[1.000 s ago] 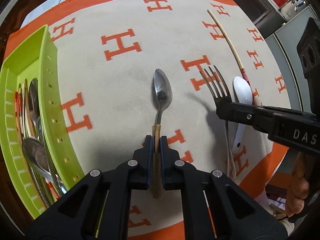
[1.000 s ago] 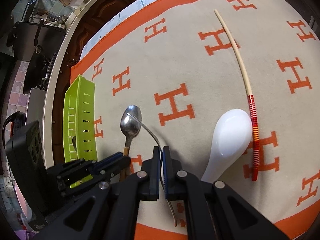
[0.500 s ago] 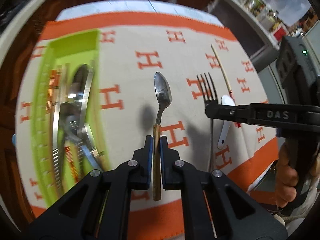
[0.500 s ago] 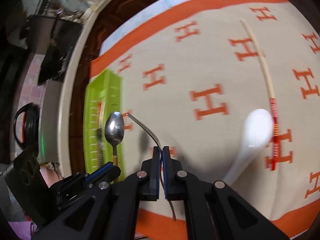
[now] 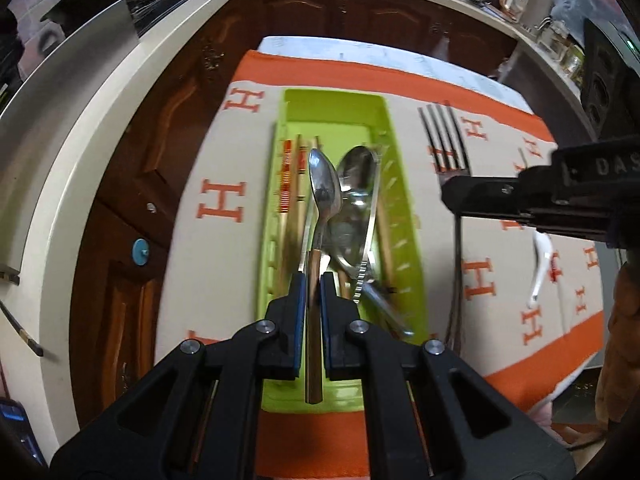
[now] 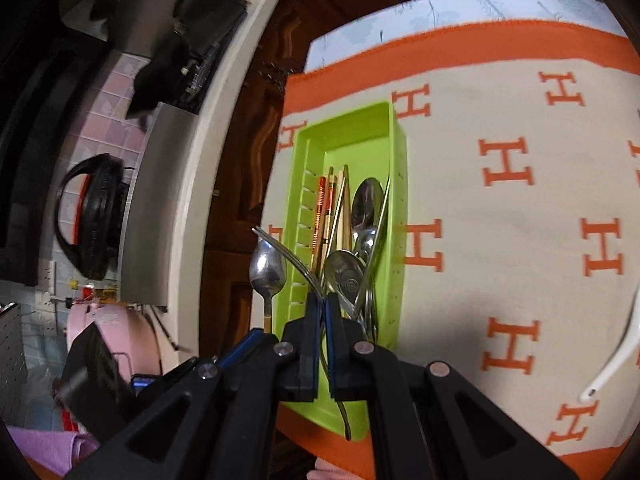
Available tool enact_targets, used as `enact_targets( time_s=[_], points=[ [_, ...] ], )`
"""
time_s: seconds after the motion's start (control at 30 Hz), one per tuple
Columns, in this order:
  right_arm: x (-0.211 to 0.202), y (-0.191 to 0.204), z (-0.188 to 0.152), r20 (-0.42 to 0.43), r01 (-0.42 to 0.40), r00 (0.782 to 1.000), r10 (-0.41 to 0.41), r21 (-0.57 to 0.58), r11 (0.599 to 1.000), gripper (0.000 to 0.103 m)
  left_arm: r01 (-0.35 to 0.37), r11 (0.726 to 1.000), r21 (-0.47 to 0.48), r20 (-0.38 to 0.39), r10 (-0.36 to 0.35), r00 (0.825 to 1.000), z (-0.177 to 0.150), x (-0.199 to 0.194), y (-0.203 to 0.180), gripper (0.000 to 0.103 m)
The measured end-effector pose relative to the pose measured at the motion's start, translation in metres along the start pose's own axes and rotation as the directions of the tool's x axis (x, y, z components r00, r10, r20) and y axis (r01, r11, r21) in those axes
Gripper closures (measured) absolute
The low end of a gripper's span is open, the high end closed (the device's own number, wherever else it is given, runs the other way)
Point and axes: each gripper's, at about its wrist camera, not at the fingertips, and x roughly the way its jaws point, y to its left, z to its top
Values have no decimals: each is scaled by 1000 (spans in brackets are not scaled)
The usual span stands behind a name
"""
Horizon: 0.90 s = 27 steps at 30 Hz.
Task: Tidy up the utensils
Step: 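Carry the spoon and fork into the green tray and open both tools, then grasp the white ceramic spoon with the left tool while the right tool grasps the red-striped chopstick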
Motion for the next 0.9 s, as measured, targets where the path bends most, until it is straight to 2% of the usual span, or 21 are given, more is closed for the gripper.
enact_targets(
  time_s=[0.13, 0.2, 0.23, 0.3, 0.47, 0.67, 0.77, 0.83, 0.9],
  points=[
    [19, -3, 5, -12, 58, 998, -58, 12, 998, 101, 13, 1000, -10, -17, -13, 1000, 0, 15, 3, 98],
    [27, -5, 8, -15, 86, 996, -85, 15, 996, 100, -3, 1000, -10, -14, 3, 1000, 0, 22, 2, 98],
    [29, -5, 9, -17, 95, 995, -95, 15, 995, 97, -10, 1000, -9, -14, 10, 1000, 1, 29, 2, 98],
    [32, -6, 10, -24, 116, 993, -115, 12, 993, 96, -4, 1000, -15, -23, 3, 1000, 1, 34, 0, 98],
    [31, -8, 6, -21, 123, 992, -122, 16, 992, 93, -13, 1000, -7, -23, 12, 1000, 0, 35, -5, 98],
    [18, -4, -5, 5, 135, 991, -135, -30, 990, 92, -3, 1000, -18, -6, 3, 1000, -2, 25, -5, 97],
    [13, -3, -12, 15, 155, 988, -154, -59, 986, 91, 4, 1000, -19, 11, -4, 1000, -4, 17, -6, 86],
    [10, -3, -17, 27, 181, 983, -179, -82, 980, 91, 2, 1000, -22, 28, -1, 1000, -6, 11, -7, 66],
    [7, -4, -21, 37, 203, 979, -200, -102, 974, 91, -5, 1000, -23, 51, 6, 999, -8, 4, -8, 61]
  ],
)
